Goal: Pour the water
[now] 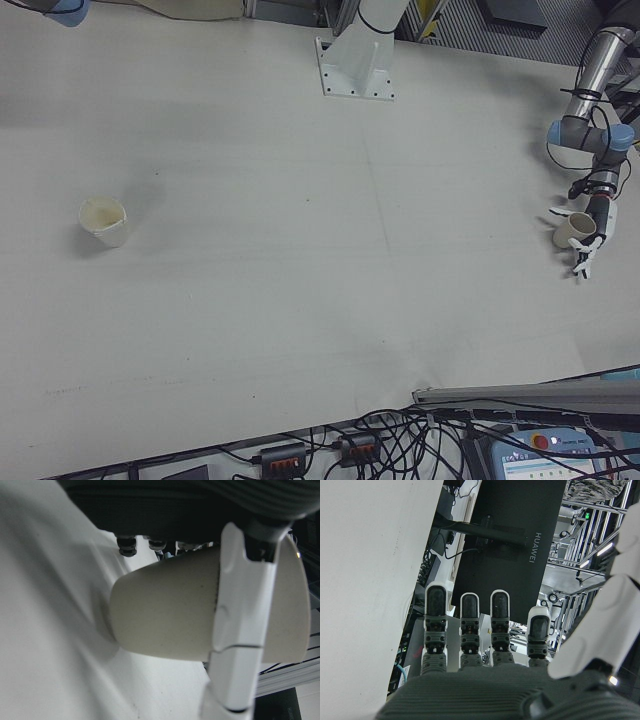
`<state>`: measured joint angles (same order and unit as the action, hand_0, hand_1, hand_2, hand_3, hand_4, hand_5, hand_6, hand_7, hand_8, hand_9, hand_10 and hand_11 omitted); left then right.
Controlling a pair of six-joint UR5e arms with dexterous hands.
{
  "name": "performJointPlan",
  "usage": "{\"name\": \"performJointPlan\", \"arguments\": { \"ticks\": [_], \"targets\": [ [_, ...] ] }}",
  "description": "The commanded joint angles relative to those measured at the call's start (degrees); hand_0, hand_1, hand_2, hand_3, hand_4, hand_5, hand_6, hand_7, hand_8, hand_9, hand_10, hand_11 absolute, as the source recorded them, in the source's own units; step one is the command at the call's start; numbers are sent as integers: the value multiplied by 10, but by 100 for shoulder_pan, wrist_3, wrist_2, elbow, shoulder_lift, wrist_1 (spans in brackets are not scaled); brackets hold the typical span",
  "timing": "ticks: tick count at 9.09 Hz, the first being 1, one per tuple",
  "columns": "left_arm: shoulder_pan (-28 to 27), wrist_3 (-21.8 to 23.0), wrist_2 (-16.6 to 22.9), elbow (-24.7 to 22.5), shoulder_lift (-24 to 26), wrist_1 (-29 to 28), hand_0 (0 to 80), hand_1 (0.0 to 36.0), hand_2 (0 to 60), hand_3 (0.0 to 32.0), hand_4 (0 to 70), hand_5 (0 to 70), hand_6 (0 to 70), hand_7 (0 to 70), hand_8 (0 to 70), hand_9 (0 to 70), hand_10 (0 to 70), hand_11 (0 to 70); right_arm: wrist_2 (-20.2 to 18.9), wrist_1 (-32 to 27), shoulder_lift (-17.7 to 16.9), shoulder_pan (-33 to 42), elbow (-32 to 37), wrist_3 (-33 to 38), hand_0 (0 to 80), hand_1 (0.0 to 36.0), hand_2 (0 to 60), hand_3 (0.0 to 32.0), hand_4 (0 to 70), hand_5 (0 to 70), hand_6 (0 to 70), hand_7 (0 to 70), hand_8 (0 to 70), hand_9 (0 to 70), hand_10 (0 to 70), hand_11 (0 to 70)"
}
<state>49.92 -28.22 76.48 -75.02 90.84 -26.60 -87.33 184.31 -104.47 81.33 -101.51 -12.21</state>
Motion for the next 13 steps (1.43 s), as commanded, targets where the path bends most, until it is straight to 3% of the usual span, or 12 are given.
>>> {"name": "performJointPlan", "arguments": {
  "ticks": [1, 2, 3, 4, 5, 6, 7, 8, 9, 10, 11, 13],
  "targets": [
    [9, 604, -28, -510, -5, 766, 751, 360, 600, 0, 619, 700, 123, 245, 14, 35, 53, 106, -12, -105, -21, 225, -26, 113, 417, 73, 137, 0, 14, 700, 245, 407, 229, 339, 301, 439],
    [18, 859, -28, -853, -14, 1075, 641, 360, 600, 0, 641, 700, 119, 242, 13, 34, 50, 101, -12, -289, -65, 199, 87, 131, 417, 73, 137, 0, 11, 700, 241, 403, 226, 335, 299, 436],
    [18, 1253, -37, -1039, -5, 1269, 610, 360, 600, 0, 650, 700, 117, 236, 13, 33, 48, 98, -21, -978, -48, 42, 836, -173, 430, 80, 133, 0, 15, 700, 236, 392, 219, 322, 278, 409],
    [18, 1475, -46, -1406, -5, 1663, 594, 360, 600, 0, 654, 700, 119, 240, 13, 34, 49, 97, -12, -2403, 31, -20, 2140, -655, 437, 87, 146, 0, 33, 700, 233, 371, 220, 320, 257, 381],
    [26, 1503, -46, -1689, -14, 1875, 631, 360, 600, 0, 645, 700, 124, 248, 14, 35, 52, 102, -4, -3244, 266, -64, 3180, -842, 418, 73, 140, 0, 48, 573, 223, 337, 234, 339, 279, 411],
    [18, 1573, -81, -1804, -5, 1947, 657, 360, 600, 0, 623, 700, 122, 248, 14, 35, 51, 102, -4, -3557, 573, -143, 3808, -1018, 446, 83, 170, 0, 127, 700, 270, 383, 262, 373, 263, 388],
    [9, 1713, -255, -1988, 4, 2200, 658, 360, 600, 0, 621, 700, 123, 245, 14, 35, 52, 103, -4, -3621, 872, -274, 4023, -1142, 460, 96, 186, 0, 171, 700, 288, 404, 257, 363, 235, 347],
    [9, 1801, -292, -2034, 4, 2229, 726, 360, 600, 0, 618, 700, 125, 251, 15, 36, 54, 109, 49, -3622, 1101, -597, 4025, -1247, 484, 150, 176, 0, 153, 443, 157, 249, 98, 138, 81, 131],
    [9, 1845, -318, -2034, -5, 2246, 716, 360, 600, 0, 616, 700, 126, 251, 15, 36, 53, 106, 67, -3604, 1339, -914, 3956, -1640, 491, 164, 132, 0, 114, 75, 77, 114, 32, 38, 25, 52],
    [18, 1872, -353, -2034, -48, 2238, 749, 360, 600, 0, 611, 700, 125, 253, 15, 36, 54, 108, 84, -3569, 1506, -1204, 3825, -1914, 493, 166, 103, 0, 57, 20, 44, 59, 8, 3, 2, 18],
    [18, 2064, -493, -2025, -179, 2229, 728, 360, 600, 0, 601, 700, 120, 248, 14, 35, 54, 108, 250, -3543, 1491, -1399, 3658, -2090, 497, 162, 50, 0, 13, 4, 20, 26, 0, 0, 0, 0],
    [18, 2206, -547, -2078, -504, 2063, 634, 360, 600, 0, 554, 700, 101, 228, 10, 31, 50, 100, 286, -3560, 1151, -1471, 3561, -2092, 504, 161, 4, 0, 0, 16, 0, 28, 0, 0, 0, 0]
  ]
}}
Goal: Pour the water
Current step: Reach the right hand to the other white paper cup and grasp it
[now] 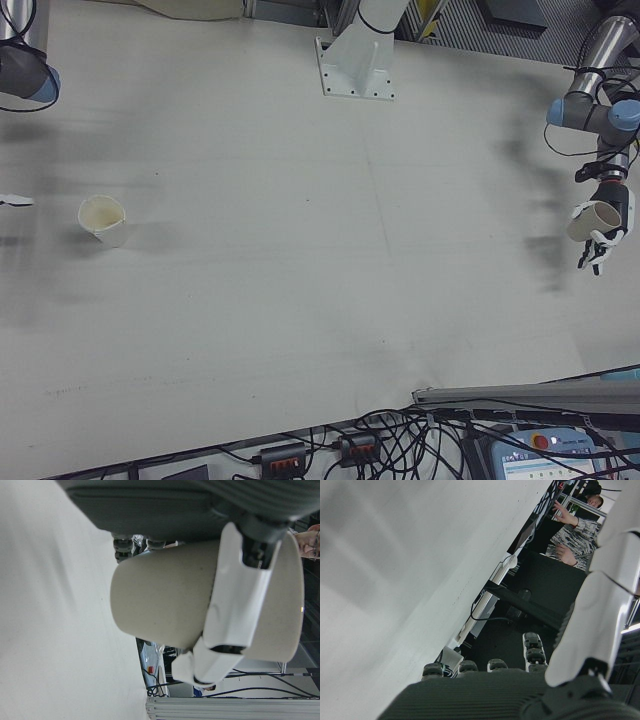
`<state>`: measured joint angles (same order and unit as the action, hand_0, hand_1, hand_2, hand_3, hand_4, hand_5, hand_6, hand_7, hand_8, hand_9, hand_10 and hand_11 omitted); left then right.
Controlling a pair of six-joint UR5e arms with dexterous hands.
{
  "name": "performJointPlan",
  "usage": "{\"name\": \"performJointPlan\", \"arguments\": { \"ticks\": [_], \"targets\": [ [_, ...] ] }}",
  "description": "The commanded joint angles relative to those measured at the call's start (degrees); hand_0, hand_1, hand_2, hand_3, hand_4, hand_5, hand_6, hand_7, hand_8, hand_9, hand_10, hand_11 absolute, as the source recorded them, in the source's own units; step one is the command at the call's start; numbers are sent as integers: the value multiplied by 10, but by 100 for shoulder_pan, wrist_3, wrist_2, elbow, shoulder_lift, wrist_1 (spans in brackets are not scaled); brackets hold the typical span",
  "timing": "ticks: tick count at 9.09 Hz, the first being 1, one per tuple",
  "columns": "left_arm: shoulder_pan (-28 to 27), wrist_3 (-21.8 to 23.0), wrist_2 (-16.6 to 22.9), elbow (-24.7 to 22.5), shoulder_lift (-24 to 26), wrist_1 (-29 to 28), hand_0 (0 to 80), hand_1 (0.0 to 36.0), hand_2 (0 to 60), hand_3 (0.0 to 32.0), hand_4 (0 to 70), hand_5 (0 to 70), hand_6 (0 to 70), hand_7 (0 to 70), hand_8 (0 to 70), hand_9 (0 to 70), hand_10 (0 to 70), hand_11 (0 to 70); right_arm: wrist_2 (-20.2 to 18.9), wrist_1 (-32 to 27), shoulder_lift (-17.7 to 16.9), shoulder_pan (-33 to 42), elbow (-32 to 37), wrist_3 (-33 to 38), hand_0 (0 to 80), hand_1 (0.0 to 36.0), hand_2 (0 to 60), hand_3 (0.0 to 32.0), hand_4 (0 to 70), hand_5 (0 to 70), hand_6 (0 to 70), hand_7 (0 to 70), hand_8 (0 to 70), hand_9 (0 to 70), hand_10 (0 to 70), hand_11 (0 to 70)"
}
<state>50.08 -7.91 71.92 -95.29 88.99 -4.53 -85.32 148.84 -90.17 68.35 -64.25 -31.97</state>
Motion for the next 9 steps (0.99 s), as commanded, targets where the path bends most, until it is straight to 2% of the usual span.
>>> {"name": "performJointPlan", "arguments": {
  "ticks": [1, 3, 4, 5, 6, 7, 8, 9],
  "targets": [
    [2, 176, -108, -129, -460, -197, 627, 360, 600, 0, 540, 700, 97, 224, 9, 30, 49, 98, 216, -39, -638, -164, -436, -107, 505, 160, 0, 2, 0, 0, 0, 17, 2, 0, 0, 0],
    [2, 176, -126, -182, -488, -206, 634, 360, 600, 0, 531, 700, 96, 221, 9, 30, 49, 99, 217, -48, -721, -329, -527, -290, 490, 142, 0, 0, 0, 0, 0, 1, 12, 1, 0, 0],
    [2, 176, -126, -209, -488, -206, 636, 360, 600, 0, 525, 700, 93, 220, 8, 30, 48, 98, 252, -39, -625, -514, -553, -457, 484, 134, 0, 0, 0, 0, 0, 0, 12, 0, 0, 0],
    [2, 176, -134, -218, -488, -206, 640, 360, 600, 0, 522, 700, 94, 221, 8, 30, 49, 99, 331, -4, -468, -672, -562, -511, 485, 142, 11, 0, 0, 0, 0, 15, 8, 0, 0, 0],
    [10, 193, -178, -218, -488, -215, 642, 360, 600, 0, 524, 700, 96, 223, 9, 30, 49, 100, 453, 5, -449, -848, -580, -538, 490, 152, 32, 0, 0, 22, 0, 31, 9, 1, 0, 0],
    [19, 289, -205, -218, -514, -215, 644, 360, 600, 0, 525, 700, 96, 223, 9, 30, 50, 101, 533, 13, -449, -963, -571, -564, 498, 163, 52, 0, 0, 88, 8, 56, 8, 2, 0, 0],
    [19, 308, -274, -218, -619, -276, 639, 360, 600, 0, 522, 700, 95, 221, 9, 30, 48, 98, 534, 14, -449, -1025, -571, -608, 504, 167, 53, 0, 3, 122, 10, 62, 7, 1, 0, 0],
    [10, 316, -336, -218, -707, -303, 636, 360, 600, 0, 520, 700, 94, 219, 8, 29, 49, 99, 542, 14, -449, -1121, -571, -660, 502, 164, 47, 0, 10, 118, 8, 62, 9, 5, 0, 0]
  ]
}}
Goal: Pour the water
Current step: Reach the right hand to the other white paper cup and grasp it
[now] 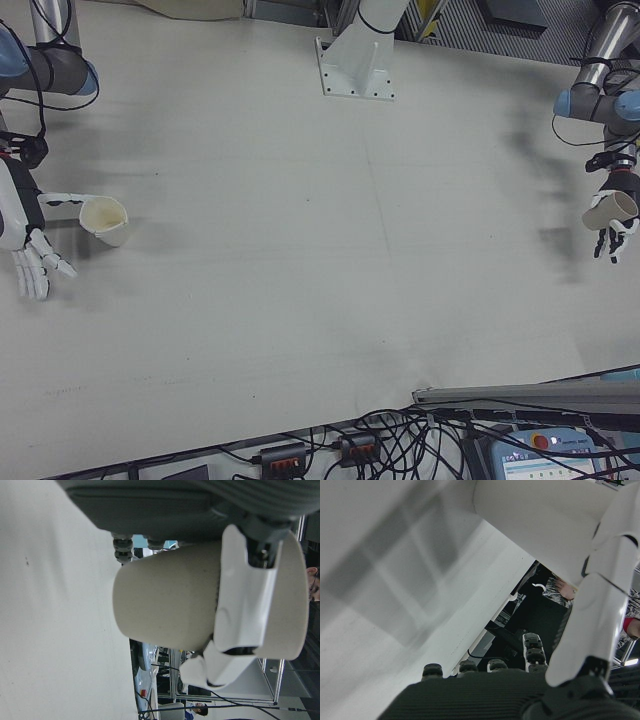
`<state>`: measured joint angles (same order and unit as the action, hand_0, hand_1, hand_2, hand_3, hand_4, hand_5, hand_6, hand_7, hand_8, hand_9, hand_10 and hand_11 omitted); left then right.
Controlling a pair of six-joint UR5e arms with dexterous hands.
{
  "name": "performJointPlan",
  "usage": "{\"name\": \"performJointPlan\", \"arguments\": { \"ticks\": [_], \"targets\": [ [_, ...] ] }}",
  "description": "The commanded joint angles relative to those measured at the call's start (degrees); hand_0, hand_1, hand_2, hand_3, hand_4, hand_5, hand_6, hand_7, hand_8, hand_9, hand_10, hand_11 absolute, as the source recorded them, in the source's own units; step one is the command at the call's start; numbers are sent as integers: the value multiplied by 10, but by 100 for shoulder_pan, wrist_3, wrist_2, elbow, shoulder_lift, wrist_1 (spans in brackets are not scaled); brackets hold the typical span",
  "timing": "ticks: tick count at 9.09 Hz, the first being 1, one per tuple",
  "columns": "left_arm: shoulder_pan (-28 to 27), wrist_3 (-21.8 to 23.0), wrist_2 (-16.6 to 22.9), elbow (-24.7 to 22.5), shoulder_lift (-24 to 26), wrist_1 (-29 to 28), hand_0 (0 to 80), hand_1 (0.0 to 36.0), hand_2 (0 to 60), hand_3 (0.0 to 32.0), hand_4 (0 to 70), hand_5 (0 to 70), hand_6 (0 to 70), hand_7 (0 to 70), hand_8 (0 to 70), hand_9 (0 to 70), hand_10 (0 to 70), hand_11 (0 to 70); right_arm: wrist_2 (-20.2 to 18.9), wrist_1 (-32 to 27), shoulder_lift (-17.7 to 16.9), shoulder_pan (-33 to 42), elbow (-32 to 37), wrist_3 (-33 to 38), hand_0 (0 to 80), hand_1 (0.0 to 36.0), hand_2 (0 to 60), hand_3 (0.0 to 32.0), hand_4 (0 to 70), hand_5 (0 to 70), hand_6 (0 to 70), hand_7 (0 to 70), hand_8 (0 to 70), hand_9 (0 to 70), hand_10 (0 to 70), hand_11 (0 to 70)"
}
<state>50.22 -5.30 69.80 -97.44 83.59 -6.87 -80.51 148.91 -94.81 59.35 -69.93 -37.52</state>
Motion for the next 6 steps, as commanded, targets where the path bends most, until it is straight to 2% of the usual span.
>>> {"name": "performJointPlan", "arguments": {
  "ticks": [1, 3, 4, 5, 6],
  "targets": [
    [-4, 64, -125, -3, -177, -95, 633, 360, 600, 0, 523, 700, 95, 220, 9, 30, 50, 100, 97, 7, 24, -405, -73, -202, 500, 161, 46, 0, 16, 129, 11, 63, 10, 6, 0, 0],
    [-4, 64, -151, -3, -299, -227, 624, 360, 600, 0, 518, 700, 93, 217, 8, 29, 50, 99, 709, 85, 24, -1010, -485, -300, 508, 169, 55, 0, 39, 167, 21, 82, 11, 10, 0, 0],
    [-4, 64, -151, -3, -430, -332, 630, 360, 600, 0, 518, 700, 94, 219, 8, 29, 50, 100, 1104, 199, 24, -1309, -783, -343, 512, 177, 82, 0, 60, 256, 35, 105, 11, 16, 0, 0],
    [5, 73, -160, -3, -597, -481, 631, 360, 600, 0, 518, 700, 94, 219, 8, 29, 50, 99, 1430, 505, 24, -1530, -1177, -465, 533, 202, 127, 0, 92, 412, 68, 161, 34, 56, 1, 14],
    [14, 73, -203, -3, -764, -621, 628, 360, 600, 0, 516, 700, 93, 217, 8, 29, 51, 100, 1642, 969, 24, -1671, -1581, -571, 610, 274, 227, 0, 134, 700, 170, 316, 133, 205, 73, 132]
  ]
}}
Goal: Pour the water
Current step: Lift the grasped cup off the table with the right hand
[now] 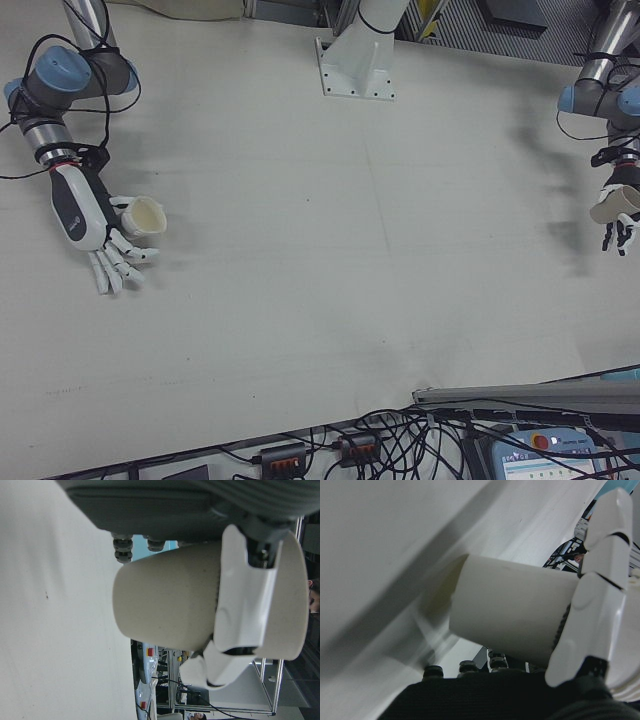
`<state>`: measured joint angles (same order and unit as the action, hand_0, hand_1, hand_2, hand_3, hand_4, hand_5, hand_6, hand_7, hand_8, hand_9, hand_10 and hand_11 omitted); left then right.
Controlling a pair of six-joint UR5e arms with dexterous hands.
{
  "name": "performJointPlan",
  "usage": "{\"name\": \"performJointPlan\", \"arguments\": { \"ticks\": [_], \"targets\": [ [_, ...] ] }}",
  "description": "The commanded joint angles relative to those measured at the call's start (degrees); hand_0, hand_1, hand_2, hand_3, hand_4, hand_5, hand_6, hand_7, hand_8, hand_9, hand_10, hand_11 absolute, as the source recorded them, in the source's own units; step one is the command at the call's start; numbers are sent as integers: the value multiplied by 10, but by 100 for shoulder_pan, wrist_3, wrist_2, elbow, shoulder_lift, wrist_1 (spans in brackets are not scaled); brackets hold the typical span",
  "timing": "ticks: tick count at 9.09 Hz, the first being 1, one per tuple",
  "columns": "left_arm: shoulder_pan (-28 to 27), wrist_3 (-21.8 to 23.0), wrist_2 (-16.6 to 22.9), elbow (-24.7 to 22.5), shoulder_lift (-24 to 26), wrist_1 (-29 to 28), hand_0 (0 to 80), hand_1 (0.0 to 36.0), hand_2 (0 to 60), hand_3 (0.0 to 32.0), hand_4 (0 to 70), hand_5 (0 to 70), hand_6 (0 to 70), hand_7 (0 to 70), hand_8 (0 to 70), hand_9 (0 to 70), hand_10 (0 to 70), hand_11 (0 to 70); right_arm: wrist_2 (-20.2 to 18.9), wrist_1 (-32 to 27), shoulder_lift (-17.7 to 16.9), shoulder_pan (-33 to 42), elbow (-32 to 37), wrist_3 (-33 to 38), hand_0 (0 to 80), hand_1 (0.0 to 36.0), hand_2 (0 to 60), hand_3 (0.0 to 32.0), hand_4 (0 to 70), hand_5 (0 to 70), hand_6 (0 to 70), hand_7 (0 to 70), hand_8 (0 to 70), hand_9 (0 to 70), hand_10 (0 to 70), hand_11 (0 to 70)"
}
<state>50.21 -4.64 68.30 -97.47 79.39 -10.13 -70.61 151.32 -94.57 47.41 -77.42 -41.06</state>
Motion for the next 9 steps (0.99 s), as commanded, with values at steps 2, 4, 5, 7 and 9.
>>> {"name": "performJointPlan", "arguments": {
  "ticks": [2, 4, 5, 7, 9],
  "targets": [
    [6, 15, -115, 0, -494, -411, 629, 360, 600, 0, 517, 700, 95, 220, 9, 30, 50, 98, 873, 1126, 0, -584, -1291, -279, 800, 360, 474, 0, 203, 700, 457, 616, 458, 619, 453, 670],
    [-2, 15, -107, -122, -494, -394, 628, 360, 600, 0, 520, 700, 99, 224, 9, 30, 50, 99, 874, 1731, -17, -549, -1878, -288, 800, 360, 600, 0, 248, 700, 547, 656, 541, 700, 575, 700],
    [-2, 15, -89, -297, -486, -272, 666, 360, 600, 0, 525, 700, 102, 227, 10, 31, 50, 101, 874, 1917, -61, -505, -2317, -279, 800, 360, 600, 0, 226, 700, 542, 626, 525, 684, 567, 700],
    [-55, -63, -10, -815, -276, 306, 740, 360, 600, 0, 549, 700, 116, 240, 13, 34, 51, 104, 804, 2713, -1, 221, -3205, -236, 800, 360, 600, 0, 203, 700, 513, 583, 498, 647, 541, 700],
    [-518, -46, 270, -870, 713, 1105, 791, 360, 600, 0, 575, 700, 132, 247, 16, 35, 52, 105, 533, 3331, 646, 1159, -3481, -113, 800, 360, 575, 0, 241, 700, 525, 587, 486, 632, 501, 700]
  ]
}}
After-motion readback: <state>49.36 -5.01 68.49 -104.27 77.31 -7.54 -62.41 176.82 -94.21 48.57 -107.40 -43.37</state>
